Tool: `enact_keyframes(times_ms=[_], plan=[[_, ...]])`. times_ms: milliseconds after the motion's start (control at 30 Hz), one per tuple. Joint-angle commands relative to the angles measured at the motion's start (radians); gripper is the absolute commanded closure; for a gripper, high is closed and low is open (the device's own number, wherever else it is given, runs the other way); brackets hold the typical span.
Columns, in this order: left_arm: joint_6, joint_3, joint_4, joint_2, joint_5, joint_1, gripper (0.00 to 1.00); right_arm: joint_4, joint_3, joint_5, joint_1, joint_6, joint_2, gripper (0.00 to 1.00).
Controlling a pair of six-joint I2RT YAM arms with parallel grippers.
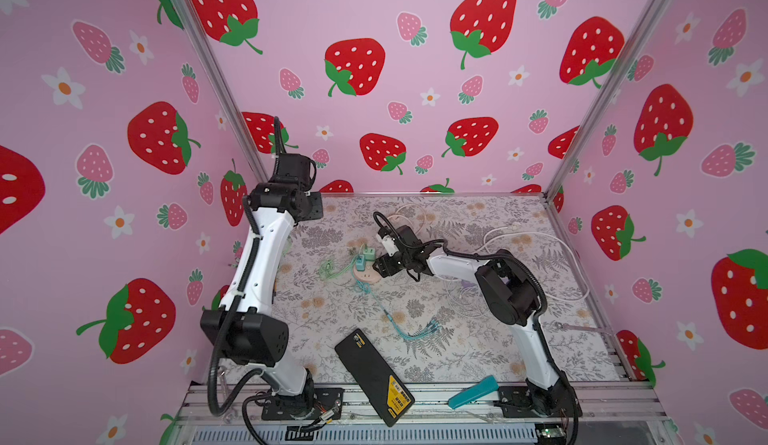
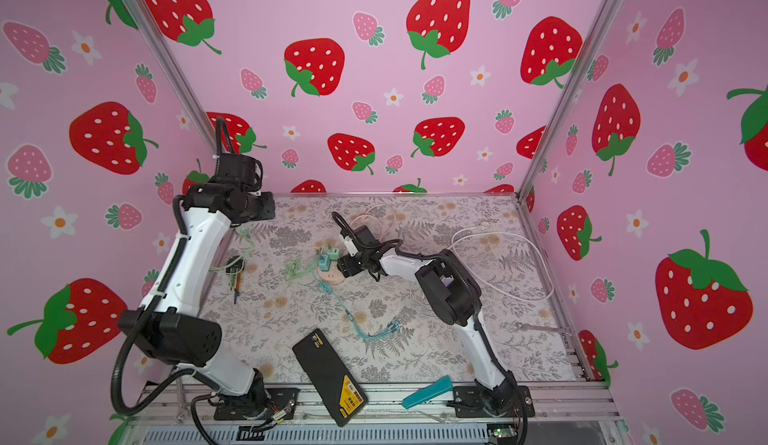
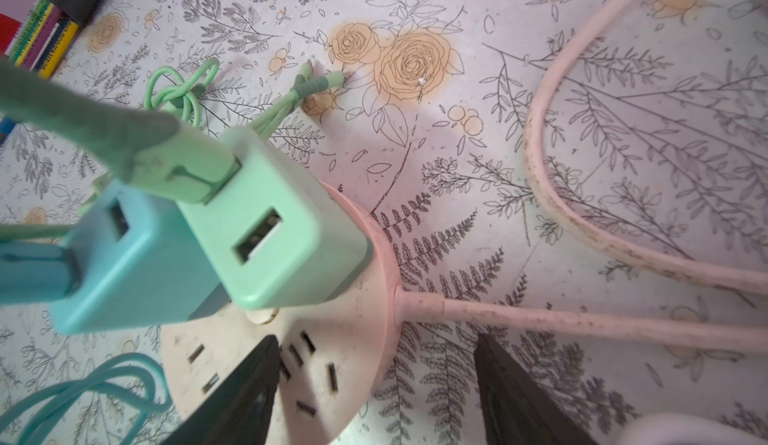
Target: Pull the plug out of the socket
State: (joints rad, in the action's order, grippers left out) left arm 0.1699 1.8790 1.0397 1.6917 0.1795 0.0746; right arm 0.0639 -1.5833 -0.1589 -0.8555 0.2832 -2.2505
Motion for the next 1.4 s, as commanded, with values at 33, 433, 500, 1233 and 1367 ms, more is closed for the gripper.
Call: enact_keyframes(times_ms=[33, 433, 500, 1233, 1367], plan=[[-0.001, 0.005, 0.029, 0.054, -0.051, -0.012, 0.83, 0.261, 0.080, 0.170, 0.019, -0.045, -0.130, 0.25], [0.034, 0.170, 0.028, 0.384, -0.147, -0.039, 0.83, 0.260, 0.078, 0.162, 0.019, -0.047, -0.132, 0.25], [0.047, 0.215, 0.035, 0.442, -0.152, -0.040, 0.83, 0.261, 0.077, 0.165, 0.019, -0.047, -0.135, 0.25], [0.106, 0.351, 0.023, 0.721, -0.273, -0.067, 0.64, 0.260, 0.072, 0.153, 0.019, -0.048, -0.137, 0.25], [0.098, 0.348, 0.008, 0.720, -0.265, -0.069, 0.53, 0.260, 0.071, 0.151, 0.019, -0.049, -0.138, 0.25]])
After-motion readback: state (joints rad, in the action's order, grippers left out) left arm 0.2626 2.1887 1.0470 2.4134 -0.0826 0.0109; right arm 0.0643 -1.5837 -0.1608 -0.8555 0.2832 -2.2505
